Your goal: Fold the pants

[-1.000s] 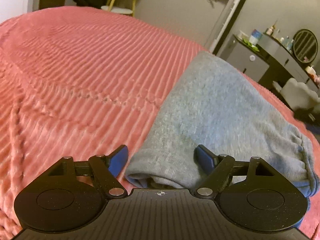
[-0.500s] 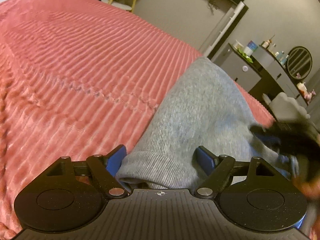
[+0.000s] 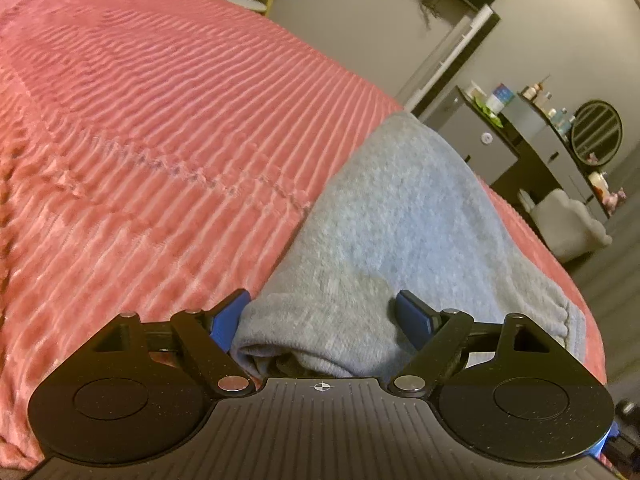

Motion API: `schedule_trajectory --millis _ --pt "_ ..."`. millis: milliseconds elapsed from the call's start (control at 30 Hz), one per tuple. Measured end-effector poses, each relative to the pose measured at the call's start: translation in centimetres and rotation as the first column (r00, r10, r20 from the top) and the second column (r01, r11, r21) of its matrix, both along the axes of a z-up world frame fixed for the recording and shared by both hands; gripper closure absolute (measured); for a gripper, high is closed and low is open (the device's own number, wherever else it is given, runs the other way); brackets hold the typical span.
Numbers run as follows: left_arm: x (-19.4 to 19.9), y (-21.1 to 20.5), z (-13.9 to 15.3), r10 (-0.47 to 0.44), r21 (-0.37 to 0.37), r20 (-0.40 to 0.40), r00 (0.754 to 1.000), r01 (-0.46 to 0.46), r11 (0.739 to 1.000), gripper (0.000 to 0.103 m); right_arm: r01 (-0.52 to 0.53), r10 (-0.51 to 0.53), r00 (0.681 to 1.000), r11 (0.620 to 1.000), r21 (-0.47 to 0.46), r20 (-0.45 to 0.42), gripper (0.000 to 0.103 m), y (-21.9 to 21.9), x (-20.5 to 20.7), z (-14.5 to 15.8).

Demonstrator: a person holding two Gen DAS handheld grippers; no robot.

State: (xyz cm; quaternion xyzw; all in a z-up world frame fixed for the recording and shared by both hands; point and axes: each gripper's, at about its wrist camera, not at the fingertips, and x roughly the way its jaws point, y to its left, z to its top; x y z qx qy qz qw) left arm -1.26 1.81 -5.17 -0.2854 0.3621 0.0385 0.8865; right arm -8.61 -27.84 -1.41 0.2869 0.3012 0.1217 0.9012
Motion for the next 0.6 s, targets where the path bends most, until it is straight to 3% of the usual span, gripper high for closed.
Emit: schedule_trajectory --millis 33,67,167,233,400,533,600 --pt "0.1 -0.2 0.1 -0.013 0.013 -0.005 1.000 0.013 1.000 0.017 0.013 -0.013 1.000 1.000 0.009 0.002 0.038 -0.4 0.0 0.1" --pt "0.2 -0.5 0.3 -0.032 0.028 -0.010 0.999 0.032 0.999 0.015 0.017 -0.017 1.000 0.999 0.028 -0.007 0.014 -0.9 0.3 -0.2" --pt "1.2 -0.4 0.7 -0.112 0.033 -0.049 0.992 0.114 0.993 0.012 -0.006 0.020 0.995 0.989 0.145 -0.100 0.014 -2.4 2.0 -2.9" --pt "2.5 0.6 0.7 -0.158 -0.033 -0.079 0.984 0.156 0.987 0.011 -0.003 0.055 0.980 0.964 0.267 -0.189 0.014 -3.2 3.6 -5.2" --pt "7.6 3.4 0.9 -0.262 -0.195 -0.142 0.955 0.232 0.953 0.012 -0.043 0.125 0.973 0.926 0.375 -0.196 0.012 -3.8 6.0 -7.3" --pt "11.7 3.3 0.5 -0.345 -0.170 -0.151 0.926 0.320 0.932 0.013 -0.084 0.170 0.968 0.911 0.403 -0.183 0.012 -4.2 7.8 -7.8" --pt "13.5 2.2 0.0 -0.421 -0.136 -0.168 0.891 0.402 0.905 0.012 -0.104 0.199 0.961 0.902 0.418 -0.191 0.012 -4.1 9.5 -7.8"
